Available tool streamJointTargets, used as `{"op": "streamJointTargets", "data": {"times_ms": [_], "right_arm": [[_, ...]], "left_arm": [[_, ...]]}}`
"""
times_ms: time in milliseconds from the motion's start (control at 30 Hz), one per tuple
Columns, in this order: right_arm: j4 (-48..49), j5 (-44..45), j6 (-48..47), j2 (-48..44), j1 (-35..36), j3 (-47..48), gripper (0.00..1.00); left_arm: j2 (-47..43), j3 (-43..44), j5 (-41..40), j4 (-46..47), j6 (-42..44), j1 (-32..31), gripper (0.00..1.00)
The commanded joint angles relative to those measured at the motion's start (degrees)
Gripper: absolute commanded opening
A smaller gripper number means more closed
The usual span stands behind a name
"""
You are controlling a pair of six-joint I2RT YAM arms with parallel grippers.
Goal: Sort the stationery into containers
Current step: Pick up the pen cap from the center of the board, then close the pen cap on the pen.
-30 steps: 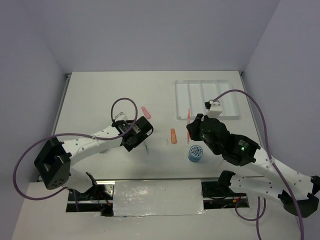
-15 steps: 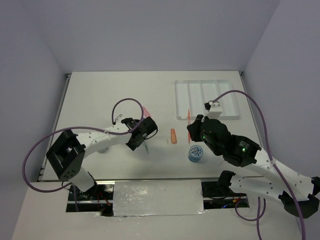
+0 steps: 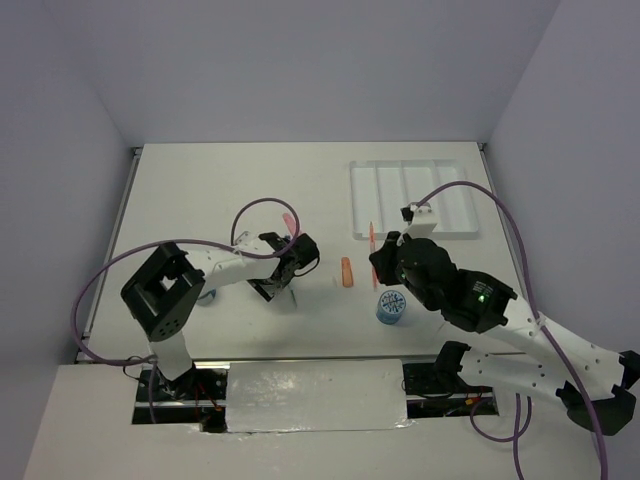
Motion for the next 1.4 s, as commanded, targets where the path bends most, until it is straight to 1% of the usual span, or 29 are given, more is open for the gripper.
{"op": "streamJointTargets", "data": {"times_ms": [0, 133, 167, 367, 400, 433, 467, 500, 533, 633, 700, 733, 800, 867, 900, 933, 967, 1000, 1033, 1067, 1100, 1133, 1167, 1200, 1233, 1267, 1300, 1333, 1367], "right_arm": [[2.6, -0.4, -1.3, 0.3, 0.3, -0.2, 0.00], [3.9, -1.0, -1.8, 0.5, 0.3, -0.6, 0.00], [3.9, -1.3, -2.0, 0.8, 0.3, -0.6, 0.00], [4.0, -2.0, -2.1, 1.9, 0.4, -0.2, 0.00], [4.0, -2.0, -2.1, 1.9, 0.3, -0.2, 0.00], [4.1, -2.0, -2.0, 1.7, 0.4, -0.2, 0.00], [4.2, -2.0, -2.0, 1.5, 0.3, -0.1, 0.00], [4.2, -2.2, -2.0, 1.3, 0.4, 0.1, 0.00], [4.2, -2.4, -2.0, 1.3, 0.4, 0.1, 0.00], [4.4, -3.4, -2.1, 0.6, 0.4, 0.1, 0.00], [5.5, -4.5, -2.3, 0.1, 0.3, -0.7, 0.00], [6.0, -5.9, -2.5, -0.6, 0.4, -1.1, 0.00], [8.0, -7.4, -2.6, -1.2, 0.4, -2.7, 0.00], [9.4, -10.0, -2.6, -2.3, 0.4, -4.0, 0.00], [11.3, -11.2, -2.7, -2.6, 0.4, -5.5, 0.00], [12.5, -13.5, -2.4, -3.3, 0.4, -6.4, 0.00], [16.0, -15.2, -2.1, -3.8, 0.4, -8.8, 0.00], [18.2, -17.2, -1.8, -4.1, 0.5, -10.1, 0.00], [20.8, -19.3, -1.4, -5.0, 0.4, -11.6, 0.00], [23.5, -24.1, -1.1, -5.3, 0.5, -13.2, 0.00], [30.0, -26.4, 0.2, -5.7, 0.6, -16.6, 0.00], [33.3, -28.3, 1.0, -5.6, 0.8, -18.3, 0.00], [36.2, -31.4, 1.8, -5.2, 0.9, -21.0, 0.00], [41.9, -32.7, 2.4, -4.7, 1.5, -22.0, 0.00], [44.4, -33.5, 3.4, -3.1, 2.1, -22.8, 0.00], [46.5, -33.9, 3.7, -2.2, 3.0, -23.9, 0.00], [50.2, -33.3, 3.7, -1.3, 3.9, -24.3, 0.00], [51.7, -32.2, 3.5, 0.1, 6.5, -24.5, 0.00], [53.9, -30.7, 3.1, 0.8, 8.0, -24.6, 0.00]], "left_arm": [[2.1, 1.5, 0.2, -0.6, -0.7, 0.8, 0.56], [3.9, 2.1, 0.5, -0.5, -0.1, 1.3, 0.56], [4.5, 2.0, 0.9, -0.1, 0.1, 1.4, 0.52], [5.6, 2.1, 2.2, -0.1, 0.4, 1.6, 0.38], [5.5, 1.7, 2.5, 0.0, 0.7, 1.6, 0.35], [5.1, 1.3, 2.9, 0.4, 0.8, 1.6, 0.28], [4.9, 0.3, 3.3, 1.1, 0.8, 1.5, 0.26], [4.3, -0.2, 4.0, 1.4, 0.9, 1.6, 0.20], [3.8, -0.8, 4.3, 1.6, 1.0, 1.5, 0.20], [0.8, -3.1, 5.7, 1.9, 1.3, 1.2, 0.00], [-1.9, -5.0, 6.0, 2.3, 1.6, 0.2, 0.00], [-4.9, -5.5, 5.9, 2.6, 2.1, -0.3, 0.00], [-8.5, -6.4, 4.2, 1.7, 2.6, -1.8, 0.00], [-14.4, -6.8, 1.6, 2.1, 4.9, -2.4, 0.00], [-16.6, -6.9, 0.8, 2.8, 8.7, -2.6, 0.00], [-21.0, -6.9, -0.1, 6.7, 12.2, -2.6, 0.00], [-23.1, -7.4, -1.8, 9.5, 20.4, -2.6, 0.00], [-25.4, -7.3, -3.0, 11.3, 23.7, -2.7, 0.00], [-29.6, -7.5, -3.7, 15.5, 27.4, -2.7, 0.00], [-31.8, -8.3, -3.9, 18.3, 31.0, -2.6, 0.00], [-36.4, -8.9, -3.9, 21.1, 37.7, -2.6, 0.00], [-39.0, -11.0, -3.1, 28.9, 41.2, -2.6, 0.00], [-41.4, -12.6, -1.2, 34.0, 48.2, -2.6, 0.00], [-44.0, -14.2, 1.0, 38.7, 50.7, -2.5, 0.00], [-48.3, -16.9, 5.8, 42.9, 52.8, -2.4, 0.00], [-50.0, -18.0, 8.2, 48.9, 54.4, -2.5, 0.00], [-51.5, -18.7, 10.1, 51.7, 54.6, -2.5, 0.00], [-53.9, -19.5, 13.3, 53.6, 54.9, -2.5, 0.00], [-55.0, -21.1, 14.4, 56.8, 54.8, -2.6, 0.00]]}}
